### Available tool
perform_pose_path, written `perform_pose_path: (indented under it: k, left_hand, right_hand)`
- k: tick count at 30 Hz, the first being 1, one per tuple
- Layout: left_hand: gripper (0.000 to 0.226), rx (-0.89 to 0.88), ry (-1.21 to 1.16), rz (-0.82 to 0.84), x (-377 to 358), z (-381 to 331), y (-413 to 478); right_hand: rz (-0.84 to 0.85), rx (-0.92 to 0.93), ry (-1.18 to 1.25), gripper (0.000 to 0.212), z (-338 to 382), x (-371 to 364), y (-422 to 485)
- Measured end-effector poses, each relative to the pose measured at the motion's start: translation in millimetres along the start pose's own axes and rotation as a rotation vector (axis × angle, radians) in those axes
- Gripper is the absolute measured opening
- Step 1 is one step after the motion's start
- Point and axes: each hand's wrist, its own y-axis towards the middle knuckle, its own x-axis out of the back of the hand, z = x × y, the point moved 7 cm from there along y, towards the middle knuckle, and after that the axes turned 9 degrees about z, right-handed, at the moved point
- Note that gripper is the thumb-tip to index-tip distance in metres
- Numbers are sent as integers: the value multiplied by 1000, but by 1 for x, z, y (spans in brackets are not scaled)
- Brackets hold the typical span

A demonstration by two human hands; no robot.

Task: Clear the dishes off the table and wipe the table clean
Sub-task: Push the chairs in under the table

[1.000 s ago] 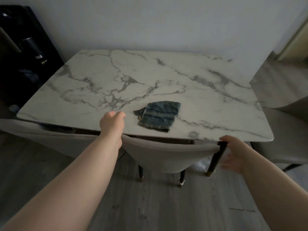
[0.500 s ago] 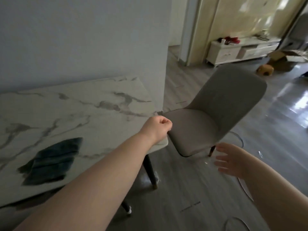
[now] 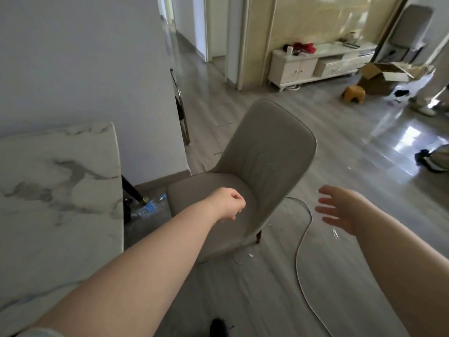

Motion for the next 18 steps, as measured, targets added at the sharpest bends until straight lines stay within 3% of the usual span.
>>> perform_pose_path:
  k: [7,10,18]
  left_hand:
    - [20,9,67,97,35,-98,136]
    - [19,-22,94,120,43,-139,185]
    - [29,29,74,157,64,-210,279]
  right_hand:
    - [-141,280,-140,20,159,25,128]
    - [-167,317,-268,21,206,32,173]
    - [242,3,-516,54,264,-11,298]
